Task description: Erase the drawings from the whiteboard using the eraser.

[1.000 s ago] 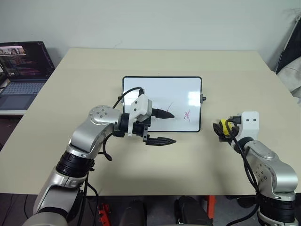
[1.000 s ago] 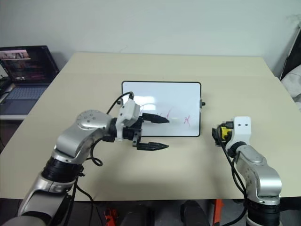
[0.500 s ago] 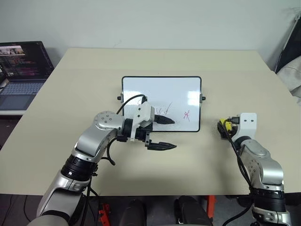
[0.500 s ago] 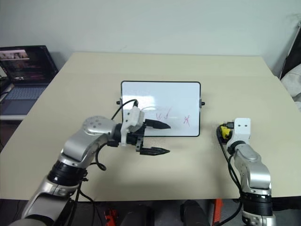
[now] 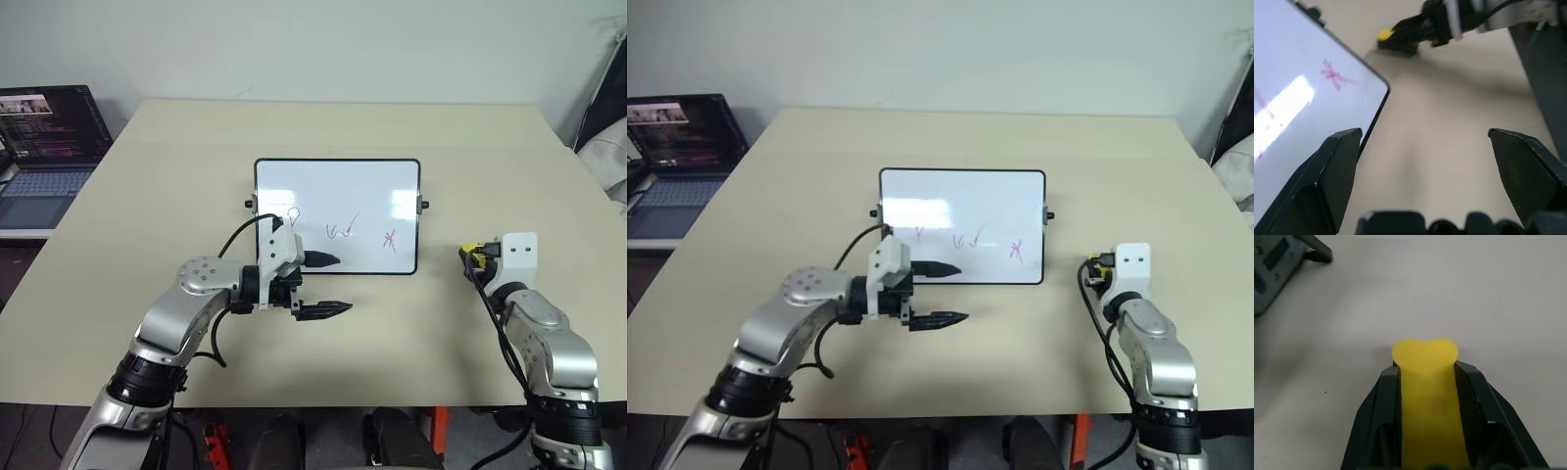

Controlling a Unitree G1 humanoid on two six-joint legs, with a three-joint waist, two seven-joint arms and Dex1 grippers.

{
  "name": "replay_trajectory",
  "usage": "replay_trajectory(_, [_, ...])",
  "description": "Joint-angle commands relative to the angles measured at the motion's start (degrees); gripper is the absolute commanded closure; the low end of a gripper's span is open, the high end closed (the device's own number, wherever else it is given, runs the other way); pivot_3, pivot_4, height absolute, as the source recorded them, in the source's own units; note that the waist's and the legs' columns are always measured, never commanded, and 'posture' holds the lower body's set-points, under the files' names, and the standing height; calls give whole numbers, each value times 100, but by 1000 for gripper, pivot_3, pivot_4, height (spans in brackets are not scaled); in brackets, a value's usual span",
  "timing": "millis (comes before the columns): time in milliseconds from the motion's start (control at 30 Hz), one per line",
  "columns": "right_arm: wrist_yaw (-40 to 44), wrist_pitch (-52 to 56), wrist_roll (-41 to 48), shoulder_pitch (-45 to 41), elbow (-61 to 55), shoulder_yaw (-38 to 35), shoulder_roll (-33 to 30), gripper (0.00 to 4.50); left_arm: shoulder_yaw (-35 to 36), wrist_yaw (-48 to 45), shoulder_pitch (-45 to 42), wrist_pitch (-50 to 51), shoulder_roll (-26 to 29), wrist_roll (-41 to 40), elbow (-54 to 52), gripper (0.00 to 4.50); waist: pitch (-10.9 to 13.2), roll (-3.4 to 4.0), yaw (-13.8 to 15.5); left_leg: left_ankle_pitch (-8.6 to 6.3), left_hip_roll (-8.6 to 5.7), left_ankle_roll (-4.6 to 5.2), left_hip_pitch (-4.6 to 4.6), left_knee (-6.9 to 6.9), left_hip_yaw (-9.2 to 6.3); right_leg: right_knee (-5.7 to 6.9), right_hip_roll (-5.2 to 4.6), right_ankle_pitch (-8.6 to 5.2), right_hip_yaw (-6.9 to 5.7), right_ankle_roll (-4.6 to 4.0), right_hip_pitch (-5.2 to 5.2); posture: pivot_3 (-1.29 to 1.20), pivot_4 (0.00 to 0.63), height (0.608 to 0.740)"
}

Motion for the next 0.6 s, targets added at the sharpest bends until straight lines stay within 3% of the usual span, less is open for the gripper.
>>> replay_trajectory(33, [565, -299, 66, 465, -1065, 295, -326, 3336, 287, 554, 297, 12, -49, 98, -413, 0, 0, 0, 3, 0, 0, 0, -1, 0, -3, -1, -5, -1, -2, 2, 0, 0, 150, 740])
replay_trajectory(100, [855, -113, 440, 762, -1811, 462, -380, 3345, 379, 868, 585, -43, -107, 168, -569, 0, 0, 0, 8, 0, 0, 0, 0, 2, -6, 1, -7, -1, -3, 2, 1, 0, 150, 740])
replay_trajectory(233, [860, -132, 193, 710, -2226, 932, -479, 3348, 361, 1100, 722, -63, -165, 221, -719, 0, 0, -2, -7, 0, 2, -1, 8, 7, -5, 10, -10, -1, -2, 3, 5, 0, 150, 740])
replay_trajectory(333, [774, -471, -379, 73, -1756, 1499, -552, 3355, 287, 1110, 516, -14, -277, 131, -746, 0, 1, -4, -6, 1, -3, -1, 28, 7, -1, 10, -4, -1, -3, 5, 19, 0, 150, 740])
replay_trajectory(600, [504, -1533, -1447, -1140, -8, 2093, -361, 3356, 198, 668, 489, 243, -124, -259, -964, 0, 0, -5, -12, 2, -2, -1, 32, 2, 13, 13, 8, 1, 1, 3, 16, 0, 150, 740])
